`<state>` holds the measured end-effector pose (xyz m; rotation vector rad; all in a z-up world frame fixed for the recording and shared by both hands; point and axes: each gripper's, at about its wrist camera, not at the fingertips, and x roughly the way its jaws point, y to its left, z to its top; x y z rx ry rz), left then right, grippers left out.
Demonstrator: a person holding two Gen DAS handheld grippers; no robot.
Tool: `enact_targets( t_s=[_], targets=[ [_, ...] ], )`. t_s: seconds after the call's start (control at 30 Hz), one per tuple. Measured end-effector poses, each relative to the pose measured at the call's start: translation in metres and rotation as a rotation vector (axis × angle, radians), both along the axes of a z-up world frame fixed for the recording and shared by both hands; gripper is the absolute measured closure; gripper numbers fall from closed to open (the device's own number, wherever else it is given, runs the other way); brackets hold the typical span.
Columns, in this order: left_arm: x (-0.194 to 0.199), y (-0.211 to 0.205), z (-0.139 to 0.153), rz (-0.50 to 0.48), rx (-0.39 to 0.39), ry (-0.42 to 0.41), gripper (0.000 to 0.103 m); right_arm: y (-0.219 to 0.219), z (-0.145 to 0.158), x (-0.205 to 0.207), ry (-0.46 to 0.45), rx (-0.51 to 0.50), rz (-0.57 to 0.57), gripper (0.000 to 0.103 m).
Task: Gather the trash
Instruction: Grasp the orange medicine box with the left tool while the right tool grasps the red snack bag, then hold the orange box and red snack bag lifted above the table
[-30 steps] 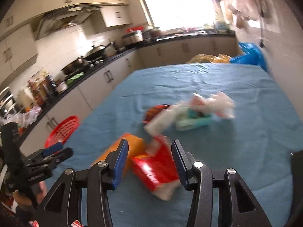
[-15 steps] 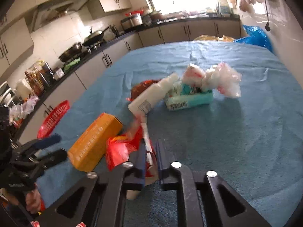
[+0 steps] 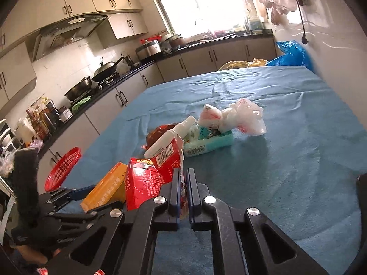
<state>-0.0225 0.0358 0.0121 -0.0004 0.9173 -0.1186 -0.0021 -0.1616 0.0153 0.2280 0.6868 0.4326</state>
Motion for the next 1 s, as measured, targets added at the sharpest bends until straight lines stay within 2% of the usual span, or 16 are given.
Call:
enact_targets(
  t_s=[0.03,0.13,0.23,0.43,0.63,1.0],
  targets=[
    [0.0,0.0,0.0,0.001,-0.002,-0.001,0.045,0.0,-0.001,-0.001,-0.003,0.0,0.004,0.097],
    [0.0,0.0,0.001,0.007,0.003,-0.01,0.059,0.004,0.0,-0.001,-0.014,-0.012,0.02,0.097],
    [-0.004,0.004,0.004,0.014,-0.03,-0.03,0.059,0.007,0.001,-0.004,-0.037,-0.025,0.028,0.097],
    [-0.019,0.018,0.018,0.073,-0.08,-0.135,0.059,0.013,0.004,-0.006,-0.062,-0.048,0.033,0.097],
    [-0.016,0.025,0.016,0.087,-0.124,-0.123,0.059,0.014,0.003,-0.007,-0.06,-0.052,0.034,0.097],
    [-0.016,0.024,0.015,0.089,-0.119,-0.125,0.059,0.015,0.003,-0.007,-0.061,-0.054,0.035,0.097]
  ],
)
